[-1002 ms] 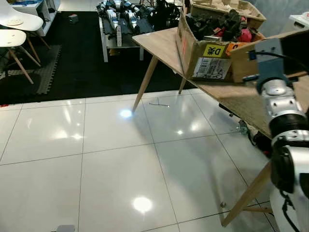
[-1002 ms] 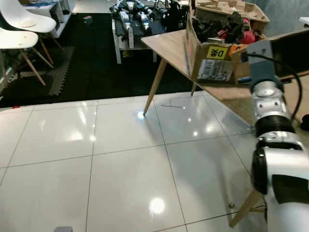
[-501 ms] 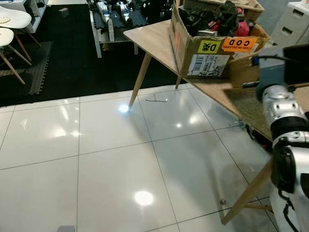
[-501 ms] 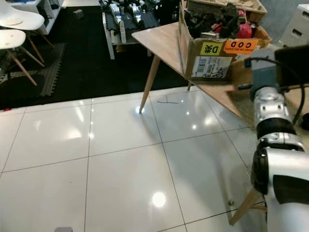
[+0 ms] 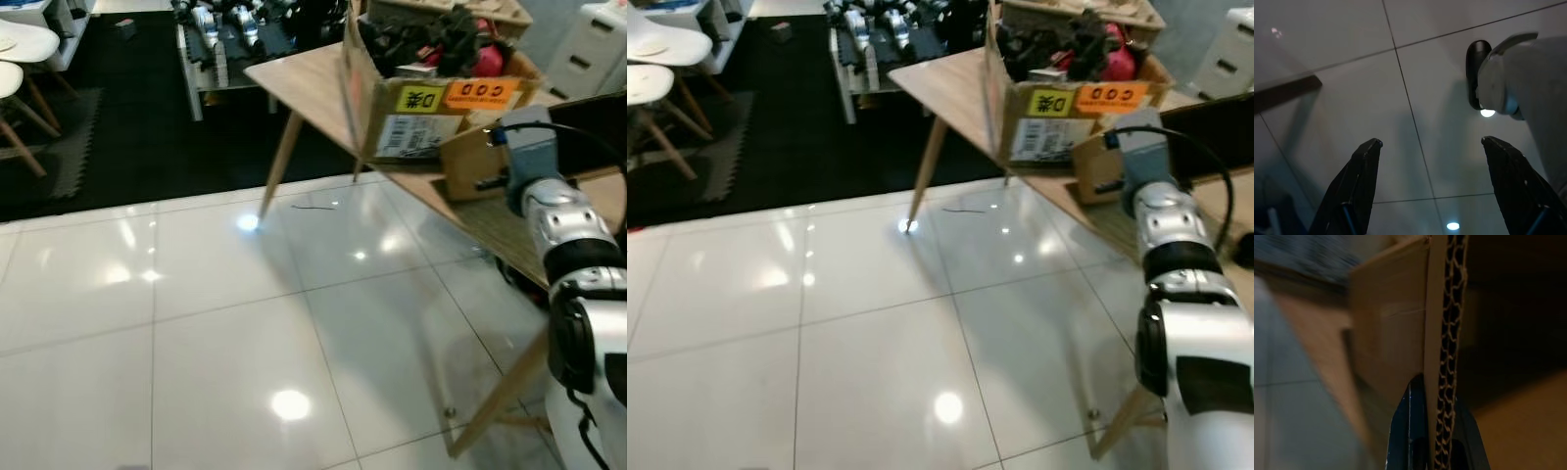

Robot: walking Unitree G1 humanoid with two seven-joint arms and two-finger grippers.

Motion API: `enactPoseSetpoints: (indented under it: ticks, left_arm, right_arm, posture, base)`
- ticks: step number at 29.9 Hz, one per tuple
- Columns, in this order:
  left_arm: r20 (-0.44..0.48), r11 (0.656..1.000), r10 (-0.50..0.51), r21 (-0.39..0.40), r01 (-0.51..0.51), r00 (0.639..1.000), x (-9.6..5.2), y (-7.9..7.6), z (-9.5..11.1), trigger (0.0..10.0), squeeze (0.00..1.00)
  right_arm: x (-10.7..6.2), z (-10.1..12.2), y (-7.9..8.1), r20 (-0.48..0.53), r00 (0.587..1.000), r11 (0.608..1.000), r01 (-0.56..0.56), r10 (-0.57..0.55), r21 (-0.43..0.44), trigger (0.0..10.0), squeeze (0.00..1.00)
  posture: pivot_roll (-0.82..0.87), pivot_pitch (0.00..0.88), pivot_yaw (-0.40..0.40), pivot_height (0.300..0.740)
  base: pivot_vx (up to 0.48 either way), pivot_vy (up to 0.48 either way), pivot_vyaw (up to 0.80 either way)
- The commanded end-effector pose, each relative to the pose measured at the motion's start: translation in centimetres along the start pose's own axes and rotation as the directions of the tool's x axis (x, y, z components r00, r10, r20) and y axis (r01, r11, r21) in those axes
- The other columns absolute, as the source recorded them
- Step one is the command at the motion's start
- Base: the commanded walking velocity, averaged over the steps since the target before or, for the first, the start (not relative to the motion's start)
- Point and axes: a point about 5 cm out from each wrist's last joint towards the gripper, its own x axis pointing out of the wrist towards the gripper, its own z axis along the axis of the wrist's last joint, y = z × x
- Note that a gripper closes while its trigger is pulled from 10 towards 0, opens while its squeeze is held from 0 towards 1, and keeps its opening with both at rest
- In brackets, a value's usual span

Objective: Picking trash to rubbish bin

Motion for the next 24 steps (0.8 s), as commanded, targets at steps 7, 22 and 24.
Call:
enactPoseSetpoints:
  ticks: [7,22,24]
  left_arm:
    - [0.002,1.000,0.001,-0.003,-0.001,1.000,0.1,-0.3,0.4,10.0,0.00]
    - [0.014,1.000,-0.003,0.009,0.003,1.000,0.2,-0.3,0.7,10.0,0.00]
    - [0.015,1.000,-0.006,0.012,0.006,1.000,0.2,-0.3,0.8,10.0,0.00]
  right_arm:
    - [-0.2,0.8,-0.8,0.022,0.999,0.999,-0.036,0.036,-0.012,10.0,0.00]
    - [-0.2,1.6,2.0,0.065,0.961,0.962,-0.271,0.268,0.027,10.0,0.00]
    - [-0.2,1.8,2.8,0.071,0.938,0.938,-0.343,0.339,0.044,10.0,0.00]
  posture:
    - [0.02,0.113,-0.031,0.740]
    - [0.02,0.103,-0.036,0.740]
    - [0.02,0.103,-0.036,0.740]
  base:
    - [0.162,0.000,-0.55]
    - [0.000,0.000,0.00]
    - [0.000,0.000,0.00]
